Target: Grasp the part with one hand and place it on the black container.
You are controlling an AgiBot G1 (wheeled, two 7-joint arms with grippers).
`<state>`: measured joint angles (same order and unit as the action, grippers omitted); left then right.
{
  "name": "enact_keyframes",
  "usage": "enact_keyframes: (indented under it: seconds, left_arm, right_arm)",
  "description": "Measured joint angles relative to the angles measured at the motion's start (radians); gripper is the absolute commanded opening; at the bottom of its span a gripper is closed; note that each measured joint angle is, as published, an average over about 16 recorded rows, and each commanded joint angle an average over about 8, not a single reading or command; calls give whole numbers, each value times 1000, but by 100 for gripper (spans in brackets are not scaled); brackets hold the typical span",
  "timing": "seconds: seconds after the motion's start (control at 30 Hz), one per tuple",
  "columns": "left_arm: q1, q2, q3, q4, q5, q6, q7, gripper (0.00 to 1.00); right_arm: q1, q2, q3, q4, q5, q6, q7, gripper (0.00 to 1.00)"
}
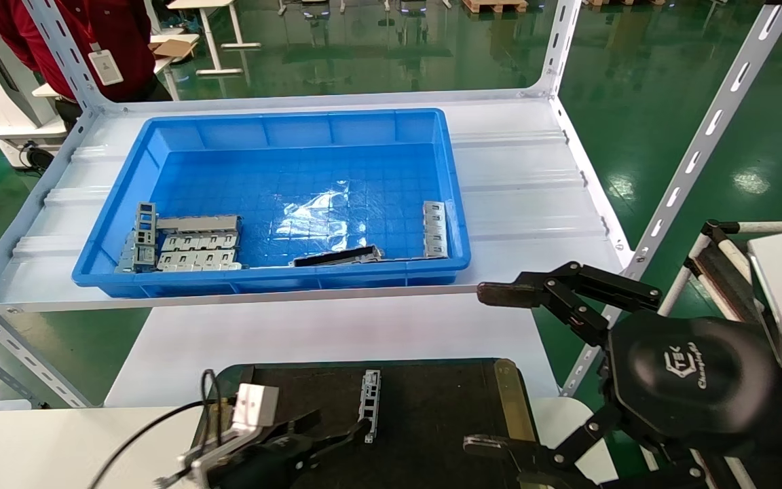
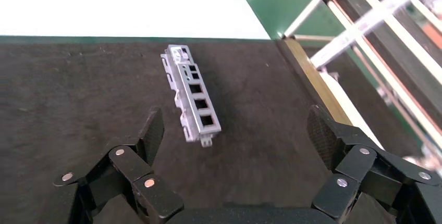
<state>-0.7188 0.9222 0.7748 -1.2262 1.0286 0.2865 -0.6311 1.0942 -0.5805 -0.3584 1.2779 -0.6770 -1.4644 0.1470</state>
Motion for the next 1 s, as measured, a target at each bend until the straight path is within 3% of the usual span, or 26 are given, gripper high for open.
enact_keyframes:
  seconds: [0.27,0.63,1.0]
  left_arm:
    - [40,-127,-96,-62,-60,217,152,100]
    - [60,-238,-203,-36,-143,502,402,100]
    - [44,-295,-245,-2,-181,621,486,100]
  right_arm:
    - [0,0,0,0,0,0,0,100]
    - [0,0,0,0,0,0,0,100]
    - [0,0,0,0,0,0,0,100]
